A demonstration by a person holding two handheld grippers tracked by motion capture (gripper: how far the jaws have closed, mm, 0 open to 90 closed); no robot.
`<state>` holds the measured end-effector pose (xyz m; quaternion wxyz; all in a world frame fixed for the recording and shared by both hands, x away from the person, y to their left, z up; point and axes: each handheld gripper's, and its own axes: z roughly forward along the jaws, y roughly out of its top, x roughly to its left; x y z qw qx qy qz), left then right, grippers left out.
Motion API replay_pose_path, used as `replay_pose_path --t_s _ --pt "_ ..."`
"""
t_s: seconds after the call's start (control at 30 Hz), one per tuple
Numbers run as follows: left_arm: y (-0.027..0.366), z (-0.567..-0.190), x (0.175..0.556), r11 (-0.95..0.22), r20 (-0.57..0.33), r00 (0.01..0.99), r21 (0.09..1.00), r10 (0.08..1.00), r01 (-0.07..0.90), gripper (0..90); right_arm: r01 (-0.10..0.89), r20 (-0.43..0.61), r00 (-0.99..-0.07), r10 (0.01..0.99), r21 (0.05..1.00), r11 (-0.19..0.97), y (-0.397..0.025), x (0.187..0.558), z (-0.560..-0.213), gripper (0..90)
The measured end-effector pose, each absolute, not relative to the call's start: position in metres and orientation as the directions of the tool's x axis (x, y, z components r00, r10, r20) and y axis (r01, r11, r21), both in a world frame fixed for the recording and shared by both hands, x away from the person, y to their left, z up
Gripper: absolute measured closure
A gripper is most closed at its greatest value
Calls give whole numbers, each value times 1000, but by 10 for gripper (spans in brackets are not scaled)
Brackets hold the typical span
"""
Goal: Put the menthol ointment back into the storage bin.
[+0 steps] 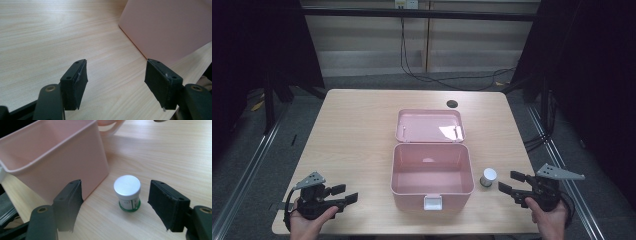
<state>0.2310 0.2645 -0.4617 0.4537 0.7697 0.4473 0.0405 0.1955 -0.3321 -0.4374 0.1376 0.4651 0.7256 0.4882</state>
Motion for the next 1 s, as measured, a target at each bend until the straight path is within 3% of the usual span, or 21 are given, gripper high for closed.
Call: replay_pose_path --t_s 0.4,0.77,1.0 --pt "263 -463 233 -206 -338 599 724 726 658 345 598 233 -549 803 781 182 -330 211 -421 244" --pt "263 -463 233 -206 -340 601 725 723 658 345 653 205 -574 793 698 292 -313 229 -405 270" --pt "263 -463 233 -209 -340 606 725 719 656 344 690 213 -596 774 629 358 -308 245 -401 191"
